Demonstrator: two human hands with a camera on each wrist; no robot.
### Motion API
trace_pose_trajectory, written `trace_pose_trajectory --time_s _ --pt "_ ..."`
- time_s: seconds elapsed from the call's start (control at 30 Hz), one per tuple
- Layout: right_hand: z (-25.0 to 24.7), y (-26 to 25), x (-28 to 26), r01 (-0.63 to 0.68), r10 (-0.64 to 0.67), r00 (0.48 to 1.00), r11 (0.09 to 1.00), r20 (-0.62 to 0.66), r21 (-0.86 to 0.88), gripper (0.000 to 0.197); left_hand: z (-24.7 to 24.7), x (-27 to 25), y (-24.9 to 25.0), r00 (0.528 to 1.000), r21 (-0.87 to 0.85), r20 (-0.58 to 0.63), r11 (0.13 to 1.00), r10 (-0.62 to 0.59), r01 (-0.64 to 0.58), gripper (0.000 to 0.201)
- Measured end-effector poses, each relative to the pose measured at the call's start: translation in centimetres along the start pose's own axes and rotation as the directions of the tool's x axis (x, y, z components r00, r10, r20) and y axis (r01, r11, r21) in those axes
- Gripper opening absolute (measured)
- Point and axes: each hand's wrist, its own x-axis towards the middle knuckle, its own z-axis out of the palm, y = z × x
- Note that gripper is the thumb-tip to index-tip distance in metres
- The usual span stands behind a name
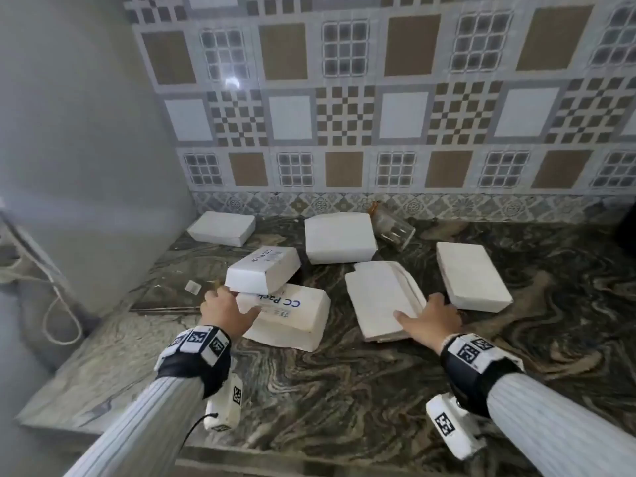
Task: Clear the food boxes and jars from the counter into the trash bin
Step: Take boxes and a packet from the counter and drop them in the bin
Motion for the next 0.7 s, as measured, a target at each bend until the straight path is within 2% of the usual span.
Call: trace_pose_trajectory --time_s 0.1,0.17,0.27,0.47,0.53,0.63,0.7 --pt "0.8 -1.0 0.3 -0.072 0.074 0.995 0.997 0.068 -0.031 0.099 0.2 3.2 -1.6 0.992 0.025 0.126 1.0 -0.016 0.013 0.087" --pt "1.3 -1.3 0.3 -0.098 0.099 0.99 0.995 0.097 -0.005 0.103 0.6 4.5 -1.8 0.969 0.032 0.248 0.999 0.02 -0.028 0.081" --pt "2.2 -1.6 -0.4 -0.124 0.121 0.99 0.991 0.071 0.045 0.105 1.0 5.2 -1.8 0.947 0.066 0.319 0.996 0.033 -0.057 0.075" --pt "3.7 -2.2 -2.6 -0.092 0.069 0.994 0.957 0.09 0.276 0.09 1.6 6.0 -1.7 0.925 -0.054 0.378 0.998 0.043 -0.025 0.076" --pt "4.1 -2.2 -3.1 -0.076 0.046 0.995 0.92 0.087 0.385 0.088 1.6 6.0 -1.5 0.927 -0.122 0.373 0.993 0.042 0.004 0.072" --pt "4.0 -2.3 -3.7 -0.06 0.019 0.996 0.866 0.089 0.496 0.092 1.9 5.9 -1.3 0.932 -0.247 0.361 0.967 0.03 0.065 0.08" --pt "3.9 -2.4 -4.0 -0.053 -0.003 0.995 0.831 0.1 0.553 0.091 1.8 5.4 -1.0 0.938 -0.315 0.345 0.944 0.016 0.1 0.078"
